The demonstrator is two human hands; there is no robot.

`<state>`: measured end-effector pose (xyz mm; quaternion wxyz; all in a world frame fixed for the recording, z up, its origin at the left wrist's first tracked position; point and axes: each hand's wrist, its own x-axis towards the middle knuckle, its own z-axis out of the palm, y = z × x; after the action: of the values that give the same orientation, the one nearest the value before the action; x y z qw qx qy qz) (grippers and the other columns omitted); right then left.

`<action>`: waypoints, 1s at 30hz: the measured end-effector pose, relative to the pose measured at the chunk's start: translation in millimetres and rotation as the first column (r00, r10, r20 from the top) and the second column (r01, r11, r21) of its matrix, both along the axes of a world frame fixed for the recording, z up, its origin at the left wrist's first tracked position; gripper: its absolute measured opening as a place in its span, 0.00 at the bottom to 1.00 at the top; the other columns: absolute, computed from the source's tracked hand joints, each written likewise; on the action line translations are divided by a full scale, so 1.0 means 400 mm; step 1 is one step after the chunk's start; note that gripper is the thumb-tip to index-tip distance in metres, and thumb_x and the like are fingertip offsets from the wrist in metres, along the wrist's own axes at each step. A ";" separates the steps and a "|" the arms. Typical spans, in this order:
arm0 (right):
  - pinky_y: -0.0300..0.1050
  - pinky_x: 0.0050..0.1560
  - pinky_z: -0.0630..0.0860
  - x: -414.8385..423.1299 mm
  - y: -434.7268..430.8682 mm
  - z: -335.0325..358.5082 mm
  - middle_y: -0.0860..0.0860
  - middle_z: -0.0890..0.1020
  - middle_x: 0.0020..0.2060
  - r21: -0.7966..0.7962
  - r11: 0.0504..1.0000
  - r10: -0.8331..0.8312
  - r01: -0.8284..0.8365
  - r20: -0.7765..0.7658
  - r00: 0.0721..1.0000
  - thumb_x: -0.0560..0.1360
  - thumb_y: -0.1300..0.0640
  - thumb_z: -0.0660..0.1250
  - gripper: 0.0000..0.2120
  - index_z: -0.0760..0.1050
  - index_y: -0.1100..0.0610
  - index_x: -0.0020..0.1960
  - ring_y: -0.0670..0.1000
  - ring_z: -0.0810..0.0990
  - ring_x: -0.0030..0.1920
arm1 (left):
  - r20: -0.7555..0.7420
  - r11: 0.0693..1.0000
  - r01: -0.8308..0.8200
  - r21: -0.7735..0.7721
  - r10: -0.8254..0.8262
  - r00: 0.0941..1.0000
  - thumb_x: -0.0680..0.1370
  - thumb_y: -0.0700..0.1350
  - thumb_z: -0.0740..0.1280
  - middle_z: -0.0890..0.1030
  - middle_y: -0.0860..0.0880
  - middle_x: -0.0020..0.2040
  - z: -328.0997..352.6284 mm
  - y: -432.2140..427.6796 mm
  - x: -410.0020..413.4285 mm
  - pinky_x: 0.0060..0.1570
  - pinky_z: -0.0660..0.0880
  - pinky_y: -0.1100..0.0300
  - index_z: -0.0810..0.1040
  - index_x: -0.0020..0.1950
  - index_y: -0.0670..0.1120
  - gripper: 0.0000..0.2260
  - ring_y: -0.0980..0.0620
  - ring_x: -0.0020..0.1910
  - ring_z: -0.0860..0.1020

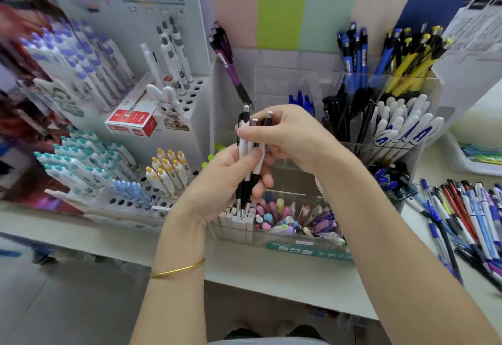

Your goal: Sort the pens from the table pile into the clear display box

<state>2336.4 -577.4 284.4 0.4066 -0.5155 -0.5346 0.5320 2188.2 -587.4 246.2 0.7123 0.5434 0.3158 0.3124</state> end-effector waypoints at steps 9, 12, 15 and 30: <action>0.32 0.28 0.65 -0.009 0.130 0.087 0.41 0.74 0.23 0.431 0.787 -0.421 0.442 -0.148 0.895 0.71 0.63 0.73 0.06 0.77 0.57 0.39 0.38 0.68 0.23 | -0.076 0.910 -0.413 0.032 0.414 0.907 0.81 0.40 0.63 0.81 0.44 0.49 0.028 0.061 -0.035 0.38 0.81 0.60 0.69 0.61 0.42 0.10 0.51 0.40 0.83; 0.32 0.36 0.69 -0.027 0.159 0.082 0.41 0.77 0.31 0.581 0.681 -0.515 0.446 -0.054 0.856 0.69 0.59 0.75 0.06 0.78 0.55 0.40 0.37 0.72 0.30 | -0.107 0.858 -0.511 0.054 0.514 0.851 0.81 0.39 0.63 0.80 0.43 0.52 0.015 0.063 -0.059 0.34 0.80 0.62 0.69 0.63 0.43 0.11 0.53 0.38 0.83; 0.32 0.40 0.68 -0.074 0.170 0.027 0.49 0.79 0.38 0.614 0.736 -0.503 0.284 0.215 0.837 0.70 0.58 0.75 0.07 0.80 0.59 0.45 0.43 0.74 0.38 | -0.100 0.841 -0.539 0.043 0.540 0.836 0.81 0.38 0.61 0.82 0.43 0.48 0.005 0.066 -0.067 0.31 0.78 0.64 0.71 0.62 0.43 0.10 0.55 0.34 0.81; 0.48 0.54 0.77 -0.080 0.107 -0.019 0.53 0.79 0.50 0.404 0.897 -0.394 0.181 0.542 0.743 0.73 0.65 0.68 0.15 0.73 0.59 0.59 0.51 0.78 0.50 | -0.104 0.900 -0.435 0.006 0.433 0.895 0.81 0.36 0.60 0.82 0.43 0.47 -0.001 0.038 -0.047 0.31 0.78 0.64 0.73 0.58 0.42 0.07 0.55 0.34 0.81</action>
<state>2304.3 -534.4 276.6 0.3693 -0.6621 -0.6294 0.1706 2169.6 -572.1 245.9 0.6121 0.4685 0.4680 0.4322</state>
